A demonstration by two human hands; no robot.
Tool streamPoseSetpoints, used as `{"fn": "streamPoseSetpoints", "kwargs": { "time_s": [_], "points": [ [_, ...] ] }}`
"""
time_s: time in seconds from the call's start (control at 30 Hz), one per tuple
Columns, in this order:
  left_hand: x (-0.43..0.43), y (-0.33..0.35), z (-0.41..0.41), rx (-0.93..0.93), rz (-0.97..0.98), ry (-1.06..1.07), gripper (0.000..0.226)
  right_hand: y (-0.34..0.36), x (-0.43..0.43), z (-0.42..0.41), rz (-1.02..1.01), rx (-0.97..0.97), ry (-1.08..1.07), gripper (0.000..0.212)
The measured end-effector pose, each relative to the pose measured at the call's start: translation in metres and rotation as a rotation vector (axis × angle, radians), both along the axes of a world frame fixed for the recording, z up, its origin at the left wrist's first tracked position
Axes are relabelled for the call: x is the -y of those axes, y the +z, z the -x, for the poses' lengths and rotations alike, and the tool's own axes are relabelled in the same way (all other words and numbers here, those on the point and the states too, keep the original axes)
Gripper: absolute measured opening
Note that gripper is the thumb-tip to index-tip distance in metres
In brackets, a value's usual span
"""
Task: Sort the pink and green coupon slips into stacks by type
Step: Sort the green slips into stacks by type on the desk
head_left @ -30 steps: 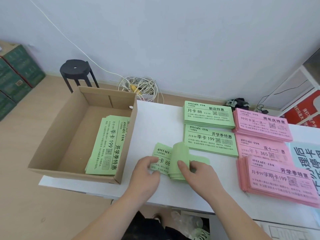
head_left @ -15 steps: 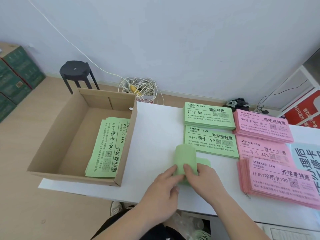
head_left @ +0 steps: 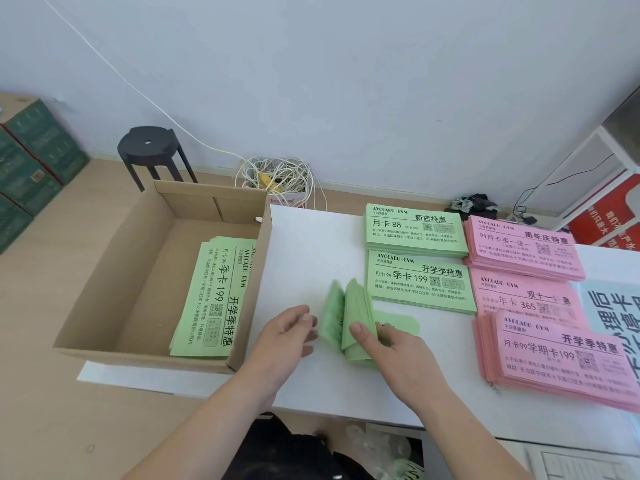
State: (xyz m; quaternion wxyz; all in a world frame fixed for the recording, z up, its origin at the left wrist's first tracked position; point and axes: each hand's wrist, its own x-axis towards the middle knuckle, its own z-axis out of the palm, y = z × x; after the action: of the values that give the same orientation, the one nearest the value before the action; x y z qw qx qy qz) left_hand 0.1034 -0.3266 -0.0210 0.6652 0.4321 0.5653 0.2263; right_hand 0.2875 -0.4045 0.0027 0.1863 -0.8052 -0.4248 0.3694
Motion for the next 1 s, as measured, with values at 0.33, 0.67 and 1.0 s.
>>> {"fn": "streamPoseSetpoints", "kwargs": {
  "time_s": [0.33,0.67,1.0],
  "points": [
    [-0.013,0.007,-0.005,-0.180,-0.267,-0.234,0.037,-0.009,0.002,0.003,0.085,0.194,0.236,0.085],
    [-0.010,-0.001,0.003,-0.265,-0.452,-0.312,0.046,-0.042,0.021,-0.035,-0.096,0.268,-0.136,0.074],
    [-0.011,0.005,0.008,-0.194,-0.486,-0.232,0.026,-0.009,0.018,-0.052,-0.446,-0.103,-0.380,0.045]
  ]
}}
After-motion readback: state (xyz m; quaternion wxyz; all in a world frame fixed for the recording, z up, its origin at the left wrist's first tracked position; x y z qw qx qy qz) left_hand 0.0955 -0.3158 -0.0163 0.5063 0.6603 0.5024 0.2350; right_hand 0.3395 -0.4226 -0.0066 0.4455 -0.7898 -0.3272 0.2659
